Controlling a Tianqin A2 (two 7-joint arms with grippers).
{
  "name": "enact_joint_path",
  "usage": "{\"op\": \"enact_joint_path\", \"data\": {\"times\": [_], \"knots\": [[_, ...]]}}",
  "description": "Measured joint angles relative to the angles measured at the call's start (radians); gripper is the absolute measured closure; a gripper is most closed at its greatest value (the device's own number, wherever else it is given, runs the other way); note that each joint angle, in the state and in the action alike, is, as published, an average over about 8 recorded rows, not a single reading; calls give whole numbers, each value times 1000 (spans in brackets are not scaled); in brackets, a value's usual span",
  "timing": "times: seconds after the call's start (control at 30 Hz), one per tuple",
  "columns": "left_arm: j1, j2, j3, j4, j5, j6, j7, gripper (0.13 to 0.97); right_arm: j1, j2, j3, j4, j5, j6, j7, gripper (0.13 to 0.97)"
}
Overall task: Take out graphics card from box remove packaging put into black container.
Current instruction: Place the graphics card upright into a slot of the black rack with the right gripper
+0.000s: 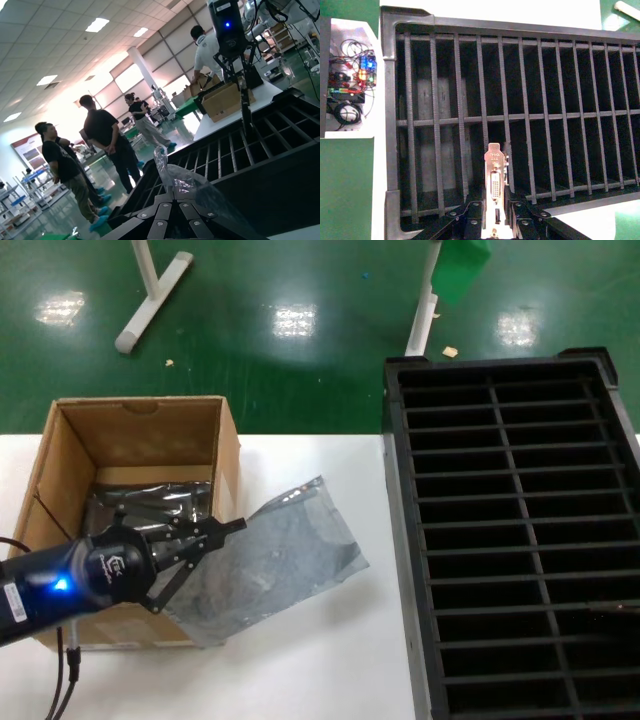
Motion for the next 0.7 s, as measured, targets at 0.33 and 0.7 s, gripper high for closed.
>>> {"op": "enact_joint_path", "data": {"times": [0.33,0.7], "knots": [[3,1,0,-2,0,0,-1,955,20,4,-14,8,11,-10,8,892],[3,8,5,17,0,0,3,955,55,-4,-43,8,8,-20,14,892]]}}
